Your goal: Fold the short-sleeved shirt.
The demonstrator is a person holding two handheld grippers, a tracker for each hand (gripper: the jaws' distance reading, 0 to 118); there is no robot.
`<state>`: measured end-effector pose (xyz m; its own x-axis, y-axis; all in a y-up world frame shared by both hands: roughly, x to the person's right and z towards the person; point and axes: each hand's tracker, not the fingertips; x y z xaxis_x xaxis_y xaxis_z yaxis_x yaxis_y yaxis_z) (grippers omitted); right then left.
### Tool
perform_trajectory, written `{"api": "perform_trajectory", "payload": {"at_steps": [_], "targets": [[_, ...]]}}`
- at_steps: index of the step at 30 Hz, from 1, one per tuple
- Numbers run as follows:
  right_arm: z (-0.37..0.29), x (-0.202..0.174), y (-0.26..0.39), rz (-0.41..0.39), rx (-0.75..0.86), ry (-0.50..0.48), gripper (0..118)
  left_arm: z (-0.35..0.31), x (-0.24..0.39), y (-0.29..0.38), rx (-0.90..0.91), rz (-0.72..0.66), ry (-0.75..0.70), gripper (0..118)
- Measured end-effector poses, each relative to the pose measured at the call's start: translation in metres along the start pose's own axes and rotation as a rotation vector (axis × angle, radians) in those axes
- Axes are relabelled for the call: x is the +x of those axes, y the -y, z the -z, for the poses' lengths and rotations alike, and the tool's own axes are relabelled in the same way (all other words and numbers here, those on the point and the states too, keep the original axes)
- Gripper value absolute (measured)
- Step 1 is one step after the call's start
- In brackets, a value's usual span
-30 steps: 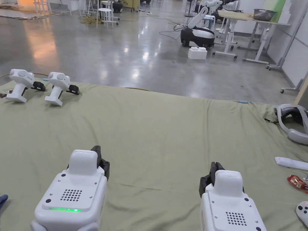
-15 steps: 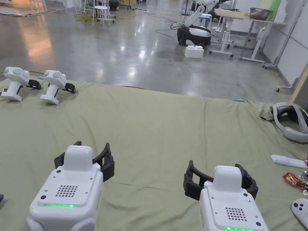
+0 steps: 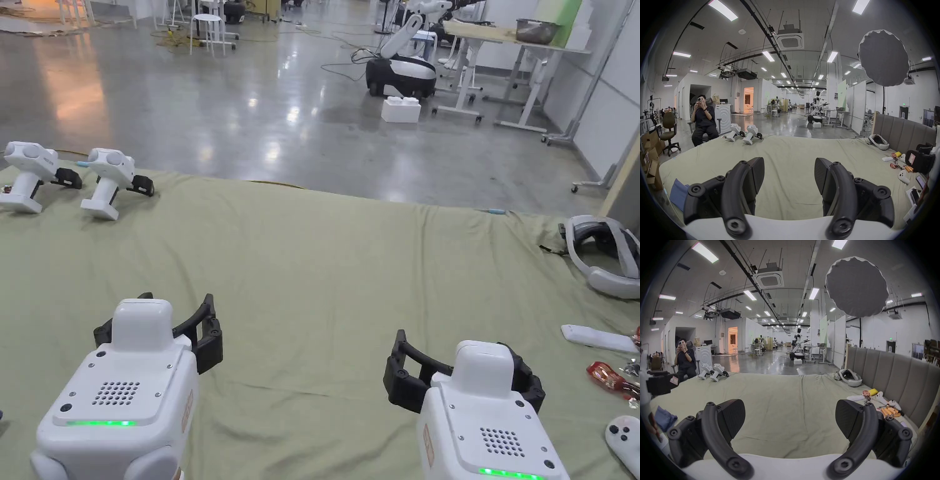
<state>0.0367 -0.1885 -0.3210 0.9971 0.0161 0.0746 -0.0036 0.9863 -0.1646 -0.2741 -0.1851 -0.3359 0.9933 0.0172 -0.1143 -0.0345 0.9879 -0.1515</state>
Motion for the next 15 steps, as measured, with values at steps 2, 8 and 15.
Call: {"api": "perform_trajectory", "payload": {"at_steps": [2,8,15], "targets": [[0.002,0.003,-0.001,0.042,-0.024,0.018,114,0.000,0.001,0.000,0.001,0.011,0.002,74],[0.007,0.013,-0.007,0.155,-0.049,0.025,114,0.000,0.004,0.004,-0.014,0.019,0.028,74],[0.015,0.015,-0.012,0.175,-0.104,0.063,115,0.001,0.003,0.004,-0.026,-0.004,0.026,74]]}}
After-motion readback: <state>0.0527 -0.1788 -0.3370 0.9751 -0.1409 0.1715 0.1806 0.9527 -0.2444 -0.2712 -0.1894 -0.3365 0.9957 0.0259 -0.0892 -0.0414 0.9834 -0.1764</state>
